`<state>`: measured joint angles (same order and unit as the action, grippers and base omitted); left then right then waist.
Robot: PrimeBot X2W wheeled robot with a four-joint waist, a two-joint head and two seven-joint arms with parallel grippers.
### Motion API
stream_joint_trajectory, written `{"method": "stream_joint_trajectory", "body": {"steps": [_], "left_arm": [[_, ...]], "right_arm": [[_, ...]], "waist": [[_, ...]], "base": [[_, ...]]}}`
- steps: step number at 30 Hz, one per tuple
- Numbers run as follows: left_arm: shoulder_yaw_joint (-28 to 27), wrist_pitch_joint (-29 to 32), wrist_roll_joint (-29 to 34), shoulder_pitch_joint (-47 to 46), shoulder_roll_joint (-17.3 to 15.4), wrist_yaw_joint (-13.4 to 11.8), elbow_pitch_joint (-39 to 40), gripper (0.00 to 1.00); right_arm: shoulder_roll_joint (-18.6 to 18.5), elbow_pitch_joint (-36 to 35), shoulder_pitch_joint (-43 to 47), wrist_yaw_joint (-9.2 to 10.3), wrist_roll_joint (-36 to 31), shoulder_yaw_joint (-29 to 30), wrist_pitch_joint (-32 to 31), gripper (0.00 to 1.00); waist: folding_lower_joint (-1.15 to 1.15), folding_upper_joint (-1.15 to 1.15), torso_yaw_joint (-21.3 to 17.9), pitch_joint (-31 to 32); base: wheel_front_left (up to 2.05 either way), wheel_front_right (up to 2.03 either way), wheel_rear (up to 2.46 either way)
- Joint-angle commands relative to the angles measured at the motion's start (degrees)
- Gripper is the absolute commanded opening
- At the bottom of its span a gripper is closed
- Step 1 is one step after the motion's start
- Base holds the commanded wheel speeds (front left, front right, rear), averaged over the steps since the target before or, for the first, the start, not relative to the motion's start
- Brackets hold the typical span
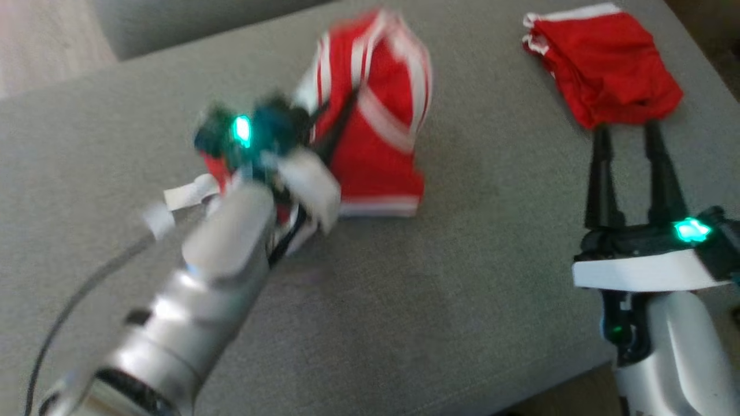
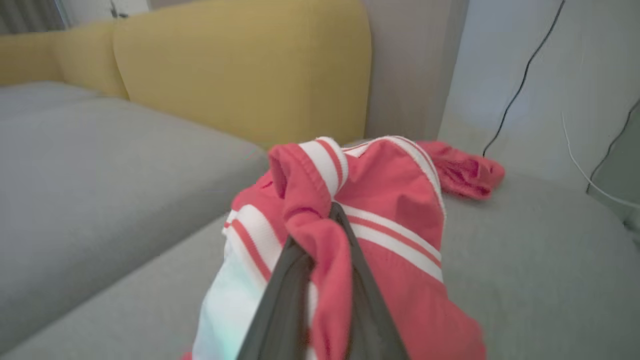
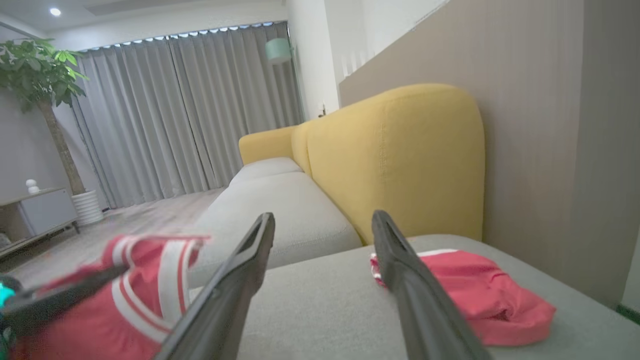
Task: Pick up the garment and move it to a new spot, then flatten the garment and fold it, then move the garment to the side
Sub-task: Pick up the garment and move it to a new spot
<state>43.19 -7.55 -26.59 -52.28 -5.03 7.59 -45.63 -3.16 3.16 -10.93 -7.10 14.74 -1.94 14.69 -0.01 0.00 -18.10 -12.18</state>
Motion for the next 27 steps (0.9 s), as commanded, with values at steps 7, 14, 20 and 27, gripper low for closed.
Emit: {"method": "stream_joint_trajectory", "body": {"steps": [7, 14, 20, 27], "left_arm": [[-2.74, -7.34, 1.59, 6.17, -0.22, -5.39, -5.78, 1.00], [-15.73, -7.43, 4.42, 22.76, 0.86, -12.52, 15.32, 1.00], [-24.45, -7.43, 10.66, 41.10, 1.98, -14.88, 31.92, 1.00], [-26.04, -7.44, 15.72, 53.01, 2.12, -15.26, 38.14, 1.00]], "right_arm": [[0.27, 0.31, -1.54, -0.39, 2.07, -5.53, 0.30, 1.00], [0.28, 4.33, 2.52, -0.39, -0.94, -5.07, 0.30, 1.00], [0.28, 7.87, 8.91, -0.39, -4.69, -3.80, 0.30, 1.00], [0.28, 8.44, 15.46, -0.39, -4.70, -1.40, 0.30, 1.00]], "waist": [[0.01, 0.00, -1.35, -4.26], [0.01, 0.00, 5.37, 2.30], [0.01, 0.00, 13.57, 10.39], [0.01, 0.00, 20.11, 16.38]], "base": [[0.00, 0.00, 0.00], [0.00, 0.00, 0.00], [0.00, 0.00, 0.00], [0.00, 0.00, 0.00]]}}
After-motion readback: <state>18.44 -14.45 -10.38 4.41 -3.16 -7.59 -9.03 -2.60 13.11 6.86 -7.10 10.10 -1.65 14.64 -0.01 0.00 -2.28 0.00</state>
